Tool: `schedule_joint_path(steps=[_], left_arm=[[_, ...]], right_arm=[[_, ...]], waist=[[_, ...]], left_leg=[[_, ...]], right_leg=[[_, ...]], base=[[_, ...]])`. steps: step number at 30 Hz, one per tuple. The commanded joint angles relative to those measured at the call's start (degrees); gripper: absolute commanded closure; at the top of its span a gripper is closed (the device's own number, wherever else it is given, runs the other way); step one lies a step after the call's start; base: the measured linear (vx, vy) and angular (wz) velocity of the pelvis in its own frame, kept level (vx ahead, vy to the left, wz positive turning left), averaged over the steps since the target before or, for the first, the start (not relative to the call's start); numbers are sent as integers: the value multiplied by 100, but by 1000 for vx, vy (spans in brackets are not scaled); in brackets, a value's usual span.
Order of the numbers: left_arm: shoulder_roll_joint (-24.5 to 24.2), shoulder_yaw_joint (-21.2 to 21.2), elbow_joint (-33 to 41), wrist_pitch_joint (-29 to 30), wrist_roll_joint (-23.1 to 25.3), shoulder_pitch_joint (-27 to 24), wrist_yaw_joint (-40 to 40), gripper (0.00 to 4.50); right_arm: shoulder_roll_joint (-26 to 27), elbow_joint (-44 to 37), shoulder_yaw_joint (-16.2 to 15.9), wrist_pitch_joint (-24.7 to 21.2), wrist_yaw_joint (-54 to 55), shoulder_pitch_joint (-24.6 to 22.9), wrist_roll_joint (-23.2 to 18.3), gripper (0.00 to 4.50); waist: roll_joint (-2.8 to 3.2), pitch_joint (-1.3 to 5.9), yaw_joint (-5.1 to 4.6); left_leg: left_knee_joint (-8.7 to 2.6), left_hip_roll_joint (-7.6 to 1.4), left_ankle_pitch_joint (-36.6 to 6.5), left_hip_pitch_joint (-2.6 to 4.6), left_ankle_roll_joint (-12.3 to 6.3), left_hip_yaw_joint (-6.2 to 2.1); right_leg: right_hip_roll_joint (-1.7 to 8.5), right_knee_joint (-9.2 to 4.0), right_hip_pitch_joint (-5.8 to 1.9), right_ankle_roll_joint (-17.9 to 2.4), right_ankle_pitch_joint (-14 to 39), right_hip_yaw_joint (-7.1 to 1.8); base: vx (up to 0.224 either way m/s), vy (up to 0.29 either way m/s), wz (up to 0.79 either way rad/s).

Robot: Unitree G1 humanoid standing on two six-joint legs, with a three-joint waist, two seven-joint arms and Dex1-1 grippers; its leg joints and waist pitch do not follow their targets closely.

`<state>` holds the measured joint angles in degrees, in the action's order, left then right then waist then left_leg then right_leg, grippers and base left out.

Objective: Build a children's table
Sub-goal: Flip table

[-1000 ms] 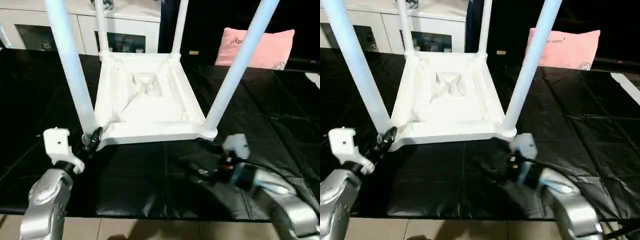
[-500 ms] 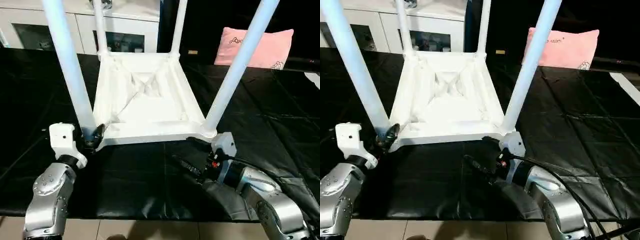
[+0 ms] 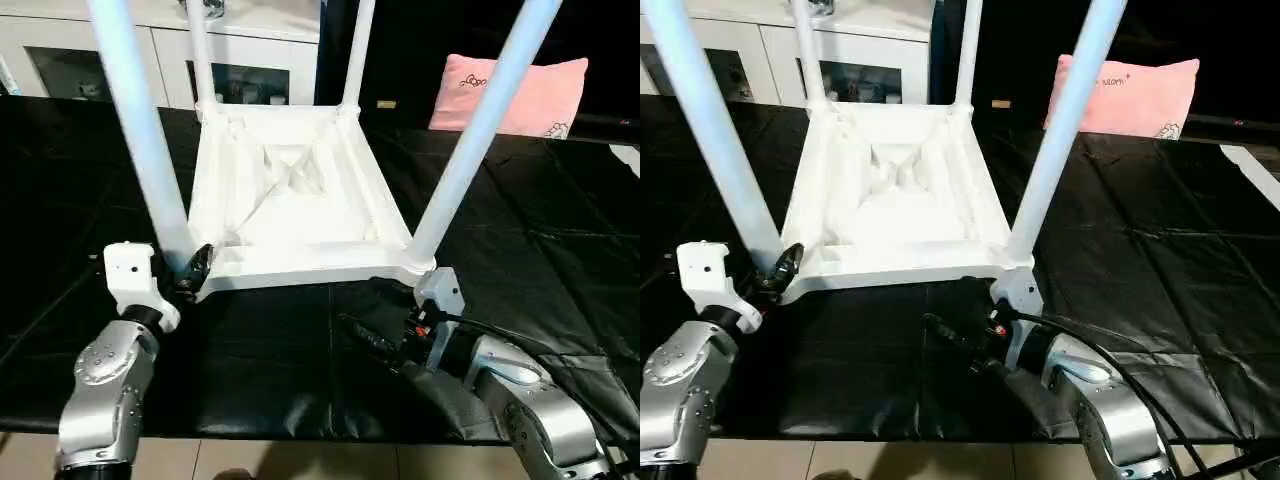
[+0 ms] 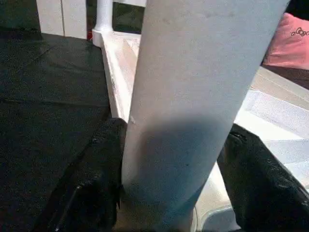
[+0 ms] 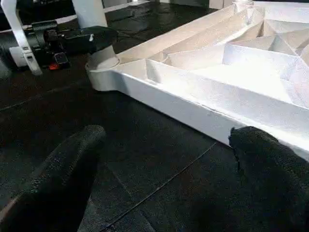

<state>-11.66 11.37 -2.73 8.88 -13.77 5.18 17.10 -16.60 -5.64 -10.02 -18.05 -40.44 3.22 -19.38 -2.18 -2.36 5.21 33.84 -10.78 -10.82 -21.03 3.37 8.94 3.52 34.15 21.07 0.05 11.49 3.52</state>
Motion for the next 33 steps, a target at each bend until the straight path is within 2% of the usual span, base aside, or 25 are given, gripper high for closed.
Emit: schedule_joint_path(steps=[1, 5, 13, 18, 19, 22, 23, 25, 26, 29, 31, 33], left_arm=[[103, -129, -12, 143, -42, 79, -46, 171], [116, -116, -17, 137, -66, 68, -50, 207], [256, -74, 60, 270, -239, 45, -66, 225], [646, 144, 300, 784, -908, 24, -217, 226], [724, 187, 345, 892, -1051, 22, -241, 226], [935, 354, 397, 1080, -1383, 31, -368, 226], [1057, 482, 419, 1174, -1601, 61, -464, 226], [1116, 542, 444, 1240, -1718, 81, -495, 226], [1122, 539, 473, 1288, -1718, 81, -482, 226], [1154, 542, 613, 1522, -1702, 69, -397, 226], [1145, 525, 651, 1599, -1712, 57, -348, 226], [1066, 402, 712, 1657, -1655, 10, -233, 226]], right_arm=[[-13, 46, -10, 45, 2, 91, 68, 0], [5, 54, -27, 78, -7, 98, 88, 0], [63, 124, -46, 87, 40, 156, 118, 0], [168, 272, 28, 65, 270, 200, 187, 0], [202, 344, 55, 69, 367, 225, 244, 0], [282, 539, 137, 10, 650, 316, 366, 0], [352, 614, 210, -28, 771, 367, 347, 0], [449, 685, 301, -74, 906, 431, 296, 0], [513, 729, 360, -111, 987, 469, 253, 0], [732, 897, 546, -188, 1220, 594, 85, 0], [819, 966, 605, -171, 1261, 645, -10, 0], [977, 1066, 706, -169, 1277, 741, -167, 0]], waist=[[87, 248, -22], [68, 243, -22], [62, 245, -26], [53, 240, -34], [29, 242, -38], [17, 257, -40], [16, 266, -37], [-8, 285, -33], [-5, 275, -32], [20, 240, -46], [10, 221, -60], [16, 227, -61]], left_leg=[[-515, -283, -1652, 86, 190, -69], [-519, -286, -1640, 83, 179, -71], [-514, -282, -1548, 74, 165, -64], [-516, -287, -1560, 69, 185, -59], [-507, -272, -1497, 59, 163, -53], [-478, -256, -1207, 30, 82, -36], [-463, -251, -1057, 21, 58, -21], [-427, -226, -861, 0, 0, 10], [-422, -222, -877, 3, -19, 22], [-453, -238, -1241, 34, 19, 26], [-470, -239, -1522, 51, 101, 12], [-476, -244, -1553, 63, 118, 5]], right_leg=[[442, -394, -129, -841, 1029, -295], [441, -398, -125, -814, 1091, -293], [442, -392, -125, -808, 1044, -297], [456, -383, -125, -871, 1126, -295], [448, -389, -125, -858, 1155, -297], [445, -369, -145, -860, 985, -304], [439, -346, -144, -885, 851, -309], [420, -314, -146, -909, 701, -323], [413, -317, -127, -910, 712, -332], [404, -383, -77, -813, 1275, -342], [394, -421, -55, -641, 1671, -347], [394, -416, -42, -590, 1669, -357]], base=[[0, 0, 0], [0, 0, 0], [0, 0, 0], [0, 0, 0], [0, 0, 0], [0, 0, 0], [0, 0, 0], [0, 0, 0], [0, 0, 0], [0, 0, 0], [0, 0, 0], [0, 0, 0]])
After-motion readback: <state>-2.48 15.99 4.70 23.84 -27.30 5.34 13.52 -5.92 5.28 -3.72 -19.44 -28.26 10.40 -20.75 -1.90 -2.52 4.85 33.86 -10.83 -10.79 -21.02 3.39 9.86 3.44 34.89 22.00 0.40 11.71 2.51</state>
